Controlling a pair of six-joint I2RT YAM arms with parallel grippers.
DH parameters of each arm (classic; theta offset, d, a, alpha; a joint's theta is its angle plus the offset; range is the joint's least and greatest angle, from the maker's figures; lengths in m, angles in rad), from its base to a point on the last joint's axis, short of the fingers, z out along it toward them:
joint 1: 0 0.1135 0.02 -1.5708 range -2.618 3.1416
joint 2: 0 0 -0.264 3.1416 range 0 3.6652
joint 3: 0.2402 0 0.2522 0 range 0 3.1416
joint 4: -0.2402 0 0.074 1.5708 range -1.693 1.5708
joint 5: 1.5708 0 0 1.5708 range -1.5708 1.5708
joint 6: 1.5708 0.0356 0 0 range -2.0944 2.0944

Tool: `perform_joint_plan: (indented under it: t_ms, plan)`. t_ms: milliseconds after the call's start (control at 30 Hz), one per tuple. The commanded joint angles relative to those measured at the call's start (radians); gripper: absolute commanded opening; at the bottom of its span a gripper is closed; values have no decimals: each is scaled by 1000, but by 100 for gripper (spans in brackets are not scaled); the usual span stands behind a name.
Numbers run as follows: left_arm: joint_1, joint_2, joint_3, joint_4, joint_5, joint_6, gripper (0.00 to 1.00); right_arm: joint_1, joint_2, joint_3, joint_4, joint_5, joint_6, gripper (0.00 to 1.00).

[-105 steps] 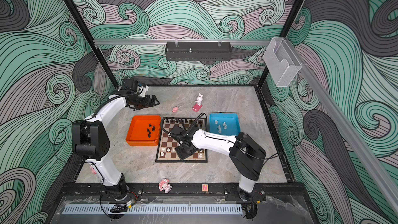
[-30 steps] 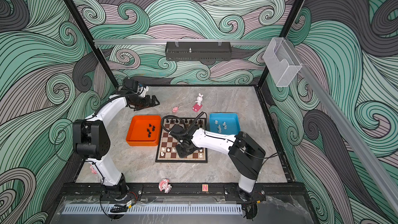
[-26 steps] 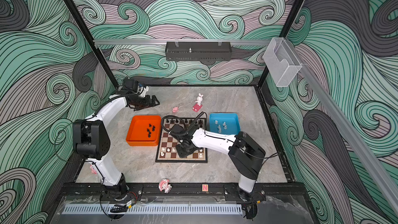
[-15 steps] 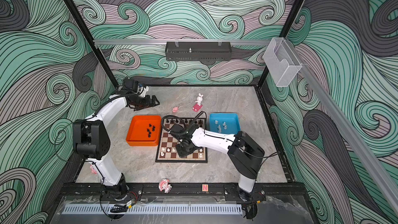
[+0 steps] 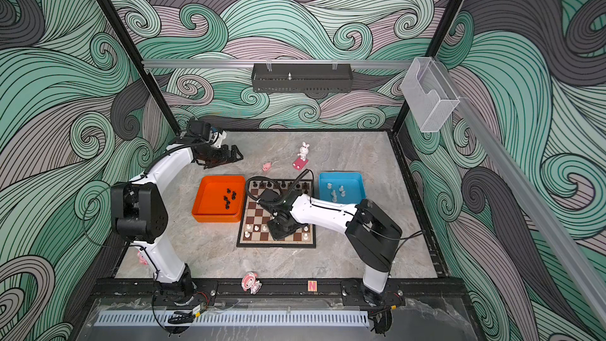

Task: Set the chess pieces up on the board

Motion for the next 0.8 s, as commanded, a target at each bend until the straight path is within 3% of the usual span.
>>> perform_joint_plan:
  t_ms: [0,267,533,767]
  plan:
    - [6,16,26,-12,16,-8,99,-3,5,15,-21,-7,3,27]
    - [6,16,25,-12,14,-9,99,-3,-42,49,-61,10,5,35]
    - [6,12,26,-15,4,-8,99,-33,-156,74,-77,77,-1,65]
    - [7,0,20,-22,-24,-6,99,-197,-250,115,-78,191,-54,99]
